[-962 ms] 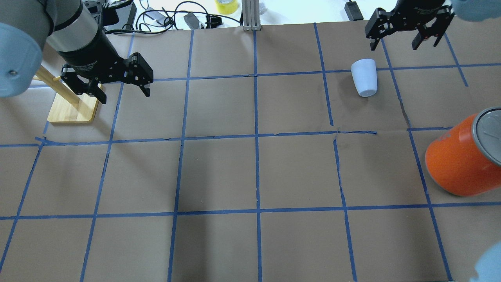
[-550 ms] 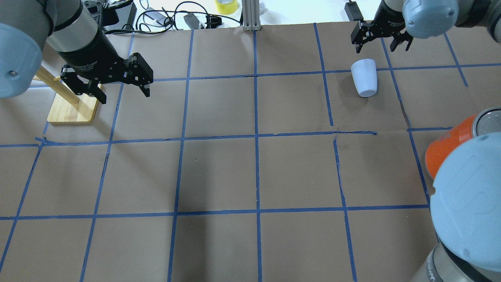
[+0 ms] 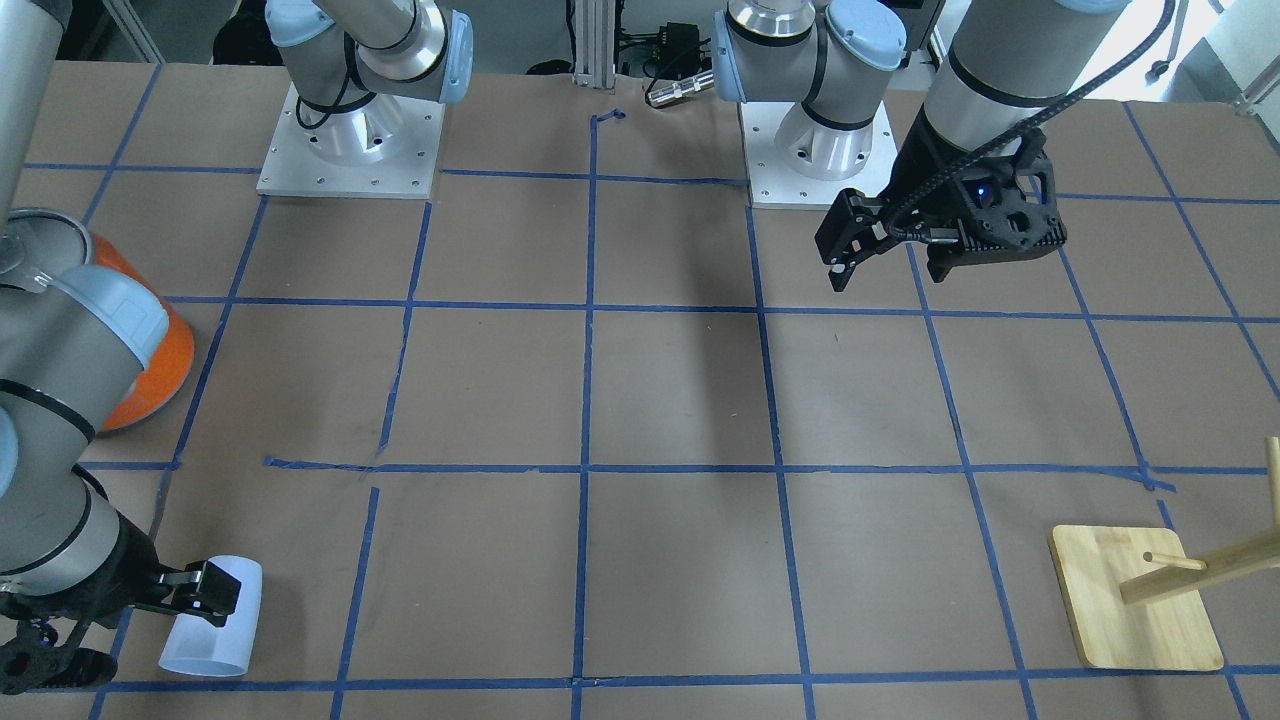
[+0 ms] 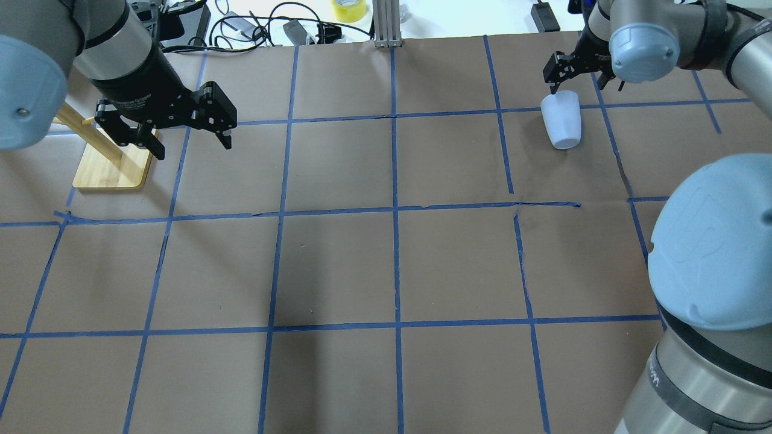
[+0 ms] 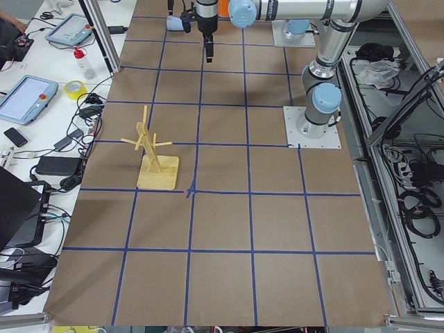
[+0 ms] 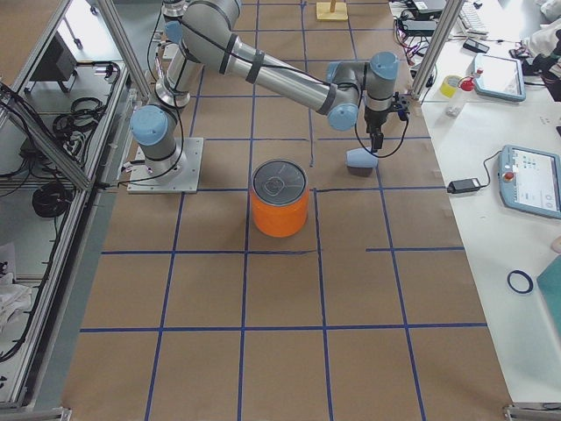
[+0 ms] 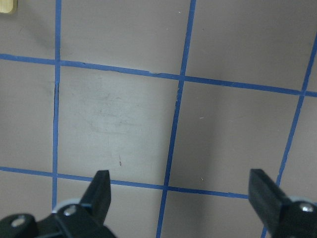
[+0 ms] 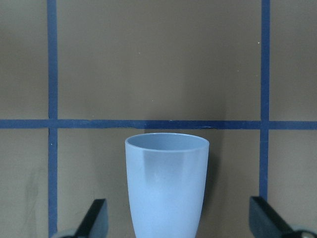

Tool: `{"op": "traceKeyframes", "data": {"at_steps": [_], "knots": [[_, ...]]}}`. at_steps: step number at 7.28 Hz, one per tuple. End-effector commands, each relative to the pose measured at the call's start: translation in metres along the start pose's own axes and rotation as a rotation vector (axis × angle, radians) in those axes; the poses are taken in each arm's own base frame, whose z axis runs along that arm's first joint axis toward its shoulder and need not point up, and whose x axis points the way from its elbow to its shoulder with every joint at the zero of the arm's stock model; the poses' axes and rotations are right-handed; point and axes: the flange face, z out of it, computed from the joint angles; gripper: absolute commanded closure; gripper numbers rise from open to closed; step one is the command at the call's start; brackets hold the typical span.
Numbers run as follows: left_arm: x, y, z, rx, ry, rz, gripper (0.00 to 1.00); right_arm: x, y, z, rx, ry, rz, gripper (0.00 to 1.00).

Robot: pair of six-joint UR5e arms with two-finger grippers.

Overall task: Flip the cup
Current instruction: 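Close the right gripper on the white cup's base and lift it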

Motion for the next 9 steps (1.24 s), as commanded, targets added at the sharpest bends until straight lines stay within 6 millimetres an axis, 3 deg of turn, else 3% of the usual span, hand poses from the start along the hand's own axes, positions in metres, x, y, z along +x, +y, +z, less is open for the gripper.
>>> {"op": "traceKeyframes", "data": {"at_steps": [1,8,9], "knots": [[0.000,0.000,0.000,0.000,0.000,0.000,0.00,0.001,-0.001,0.022,-0.018,-0.006,0.004,0.00],[0.000,0.000,-0.001,0.003,0.000,0.000,0.00,0.001,-0.007,0.102,-0.027,-0.007,0.010,0.00],[0.000,0.000,-0.001,0.003,-0.001,0.000,0.00,0.001,-0.007,0.102,-0.027,-0.007,0.010,0.00]]}}
